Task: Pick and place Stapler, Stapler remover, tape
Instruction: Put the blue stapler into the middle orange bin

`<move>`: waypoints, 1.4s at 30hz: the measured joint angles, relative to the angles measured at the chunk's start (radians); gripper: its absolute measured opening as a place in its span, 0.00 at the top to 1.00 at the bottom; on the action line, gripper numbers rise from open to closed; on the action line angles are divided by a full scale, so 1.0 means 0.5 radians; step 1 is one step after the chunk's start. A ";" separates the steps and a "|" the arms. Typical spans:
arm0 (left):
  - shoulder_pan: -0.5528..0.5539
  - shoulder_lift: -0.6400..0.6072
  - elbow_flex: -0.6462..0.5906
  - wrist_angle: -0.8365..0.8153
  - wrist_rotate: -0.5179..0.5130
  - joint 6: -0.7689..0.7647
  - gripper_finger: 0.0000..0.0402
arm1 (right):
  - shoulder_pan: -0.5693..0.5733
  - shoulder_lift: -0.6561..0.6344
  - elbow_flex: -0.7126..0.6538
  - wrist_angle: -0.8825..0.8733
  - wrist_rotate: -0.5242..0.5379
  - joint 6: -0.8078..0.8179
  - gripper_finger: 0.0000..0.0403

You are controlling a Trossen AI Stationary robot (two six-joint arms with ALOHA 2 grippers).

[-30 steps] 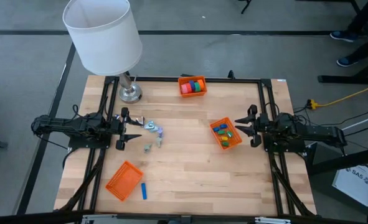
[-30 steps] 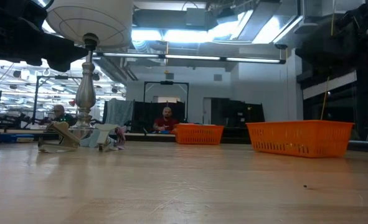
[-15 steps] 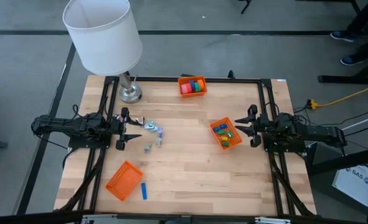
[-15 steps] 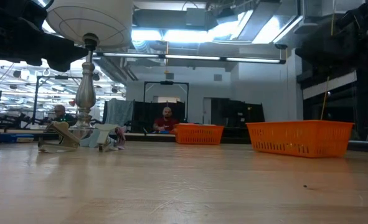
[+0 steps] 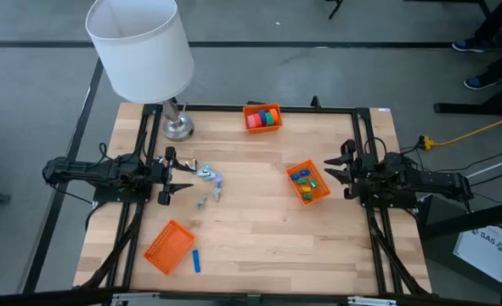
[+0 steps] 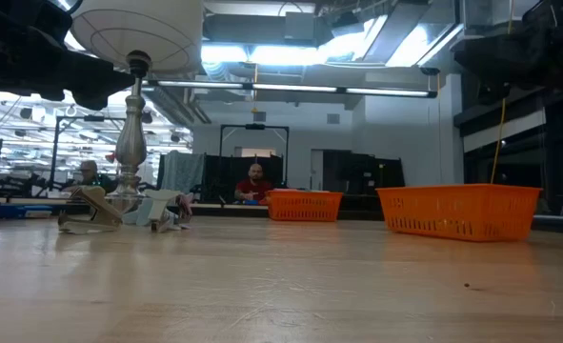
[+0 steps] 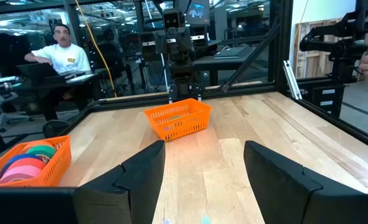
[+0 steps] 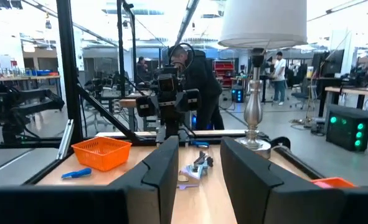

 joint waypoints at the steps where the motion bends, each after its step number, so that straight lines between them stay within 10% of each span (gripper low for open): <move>1: 0.000 0.000 0.000 0.000 0.000 0.000 0.46 | 0.000 0.000 0.003 -0.004 0.000 -0.006 0.69; 42: 0.000 0.000 0.000 0.000 0.000 0.000 0.46 | 0.001 0.000 0.007 -0.428 0.000 -0.055 0.69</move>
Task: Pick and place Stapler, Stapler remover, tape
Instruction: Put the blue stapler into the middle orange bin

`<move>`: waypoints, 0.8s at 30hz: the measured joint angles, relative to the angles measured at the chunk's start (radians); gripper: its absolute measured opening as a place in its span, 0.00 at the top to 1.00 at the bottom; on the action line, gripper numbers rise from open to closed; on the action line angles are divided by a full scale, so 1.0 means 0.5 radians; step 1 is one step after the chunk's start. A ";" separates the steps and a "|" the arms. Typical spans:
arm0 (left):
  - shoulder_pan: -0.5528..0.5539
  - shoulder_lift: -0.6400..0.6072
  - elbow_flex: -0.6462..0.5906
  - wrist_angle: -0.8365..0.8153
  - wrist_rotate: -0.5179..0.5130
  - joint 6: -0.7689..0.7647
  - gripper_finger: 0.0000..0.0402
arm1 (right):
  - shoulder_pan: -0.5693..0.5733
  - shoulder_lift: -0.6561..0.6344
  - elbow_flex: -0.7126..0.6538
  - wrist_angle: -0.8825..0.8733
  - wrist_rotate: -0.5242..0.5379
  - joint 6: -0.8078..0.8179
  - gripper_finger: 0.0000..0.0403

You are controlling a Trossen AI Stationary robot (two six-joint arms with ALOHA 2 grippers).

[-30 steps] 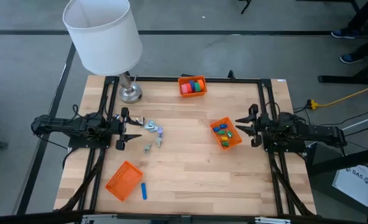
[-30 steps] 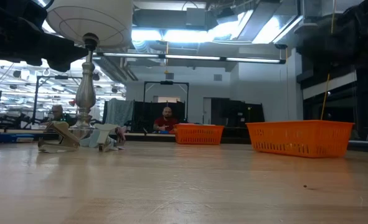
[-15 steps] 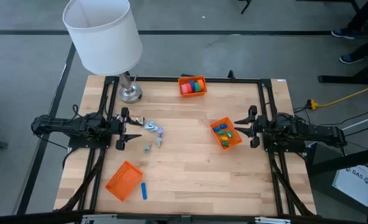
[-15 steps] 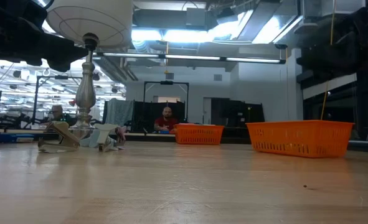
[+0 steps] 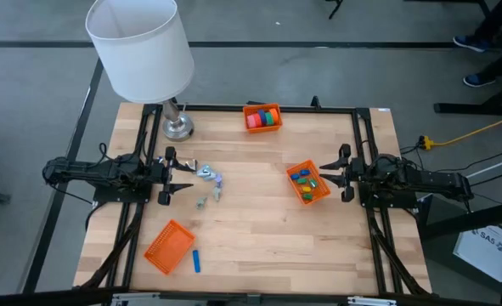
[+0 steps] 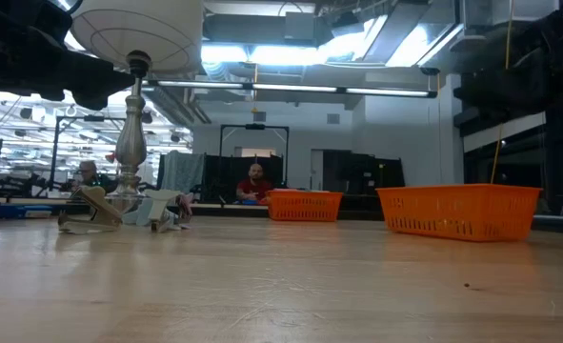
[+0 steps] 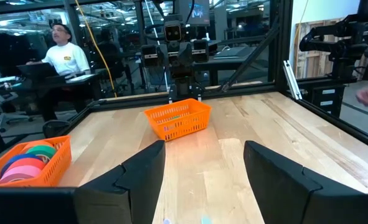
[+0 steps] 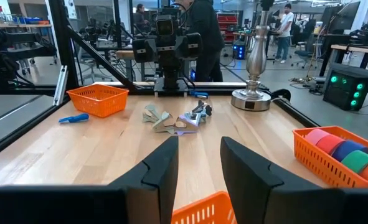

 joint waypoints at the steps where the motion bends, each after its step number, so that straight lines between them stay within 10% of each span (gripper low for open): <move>1: 0.000 0.000 -0.001 0.000 0.000 -0.001 0.46 | 0.000 0.000 0.000 0.000 0.000 0.001 0.69; 15: 0.005 -0.001 -0.001 0.150 -0.118 0.072 0.46 | 0.000 0.000 0.001 0.000 0.000 0.000 0.69; 24: 0.004 -0.001 0.000 0.324 -0.146 -0.652 0.46 | 0.000 0.000 0.001 0.000 0.000 0.000 0.69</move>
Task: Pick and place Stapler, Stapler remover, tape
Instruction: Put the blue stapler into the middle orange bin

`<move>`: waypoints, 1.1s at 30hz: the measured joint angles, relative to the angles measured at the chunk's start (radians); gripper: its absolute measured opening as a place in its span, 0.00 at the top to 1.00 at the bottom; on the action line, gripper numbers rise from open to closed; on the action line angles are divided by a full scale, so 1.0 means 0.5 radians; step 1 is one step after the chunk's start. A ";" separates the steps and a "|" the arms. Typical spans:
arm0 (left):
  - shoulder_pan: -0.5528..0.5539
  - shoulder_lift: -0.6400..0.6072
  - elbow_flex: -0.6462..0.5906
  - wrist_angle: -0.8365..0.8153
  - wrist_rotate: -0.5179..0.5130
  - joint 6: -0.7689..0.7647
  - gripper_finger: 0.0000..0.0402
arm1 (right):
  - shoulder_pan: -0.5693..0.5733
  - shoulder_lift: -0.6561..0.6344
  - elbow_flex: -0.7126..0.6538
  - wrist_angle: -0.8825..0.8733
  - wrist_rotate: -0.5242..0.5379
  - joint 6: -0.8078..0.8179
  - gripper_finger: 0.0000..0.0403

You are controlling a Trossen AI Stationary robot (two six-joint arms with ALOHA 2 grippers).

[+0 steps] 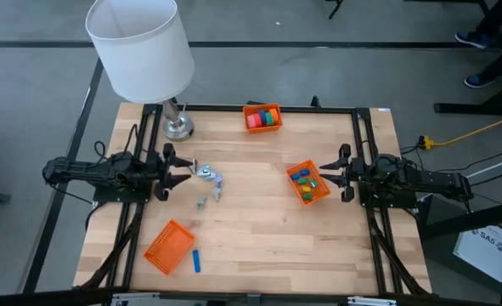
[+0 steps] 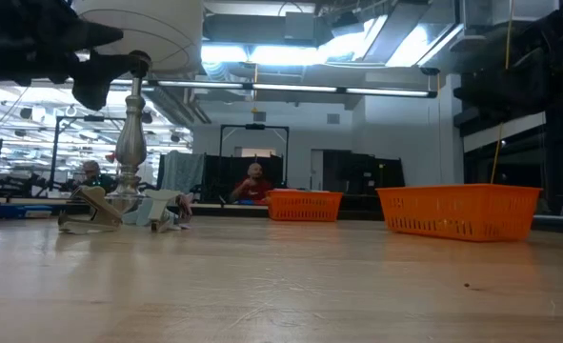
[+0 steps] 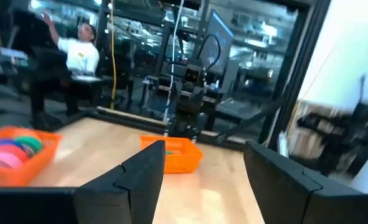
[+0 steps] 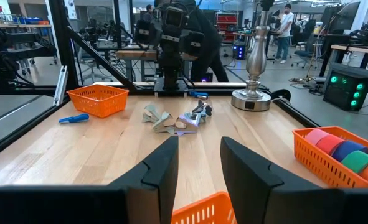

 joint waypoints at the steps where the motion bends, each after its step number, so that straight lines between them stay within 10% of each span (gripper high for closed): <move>1: 0.000 0.000 0.000 0.002 0.000 -0.071 0.46 | 0.000 0.000 0.000 0.000 -0.001 0.000 0.69; 18: 0.000 0.037 0.075 -0.062 -0.008 -0.197 0.47 | 0.000 0.000 0.000 0.000 0.000 -0.001 0.69; 33: 0.000 0.742 0.840 -1.166 -0.258 -0.028 0.50 | 0.000 0.000 0.000 0.000 0.000 -0.001 0.69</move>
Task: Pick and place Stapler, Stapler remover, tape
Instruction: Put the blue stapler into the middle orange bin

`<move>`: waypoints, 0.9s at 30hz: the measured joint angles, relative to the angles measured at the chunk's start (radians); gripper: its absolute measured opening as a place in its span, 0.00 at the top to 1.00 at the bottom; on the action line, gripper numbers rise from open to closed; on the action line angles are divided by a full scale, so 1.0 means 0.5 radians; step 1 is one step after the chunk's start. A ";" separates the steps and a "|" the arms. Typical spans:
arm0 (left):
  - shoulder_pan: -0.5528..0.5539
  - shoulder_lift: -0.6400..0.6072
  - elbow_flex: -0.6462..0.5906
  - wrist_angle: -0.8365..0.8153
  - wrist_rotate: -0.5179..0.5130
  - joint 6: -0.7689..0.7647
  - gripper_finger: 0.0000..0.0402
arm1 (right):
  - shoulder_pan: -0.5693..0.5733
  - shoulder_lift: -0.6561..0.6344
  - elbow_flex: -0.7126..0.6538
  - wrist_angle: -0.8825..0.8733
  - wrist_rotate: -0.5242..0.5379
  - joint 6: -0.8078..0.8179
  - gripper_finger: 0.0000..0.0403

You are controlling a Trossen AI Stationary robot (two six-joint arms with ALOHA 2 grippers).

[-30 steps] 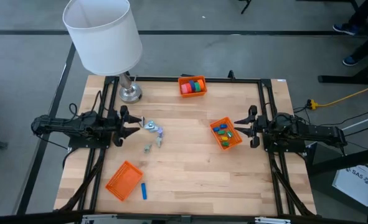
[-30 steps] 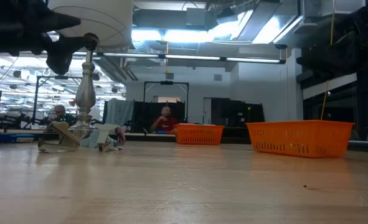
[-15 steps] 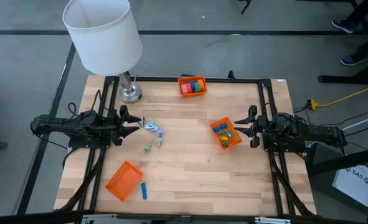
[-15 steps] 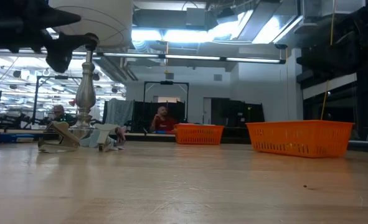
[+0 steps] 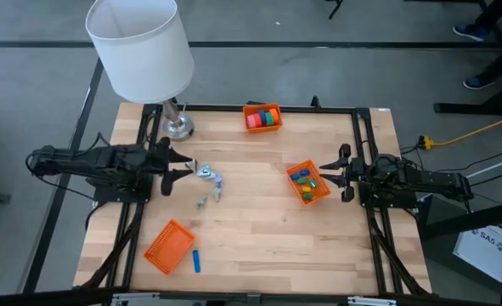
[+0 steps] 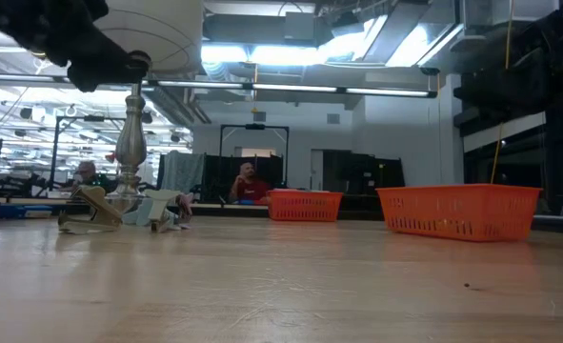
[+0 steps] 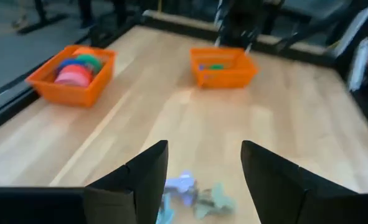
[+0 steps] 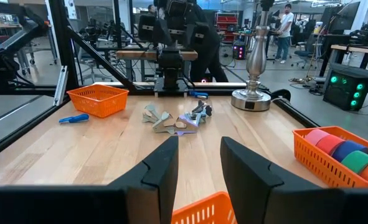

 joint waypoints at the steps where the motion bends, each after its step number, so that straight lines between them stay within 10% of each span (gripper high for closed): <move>1: 0.000 0.053 0.054 -0.055 -0.030 0.000 0.50 | 0.000 0.000 0.000 0.000 0.000 0.000 0.69; 11: 0.000 0.571 0.578 -0.781 -0.216 -0.089 0.52 | 0.000 0.000 0.000 0.000 0.000 0.000 0.69; 27: 0.439 1.177 0.884 -2.020 -0.087 -1.093 0.52 | 0.000 0.000 0.000 0.000 0.000 0.000 0.69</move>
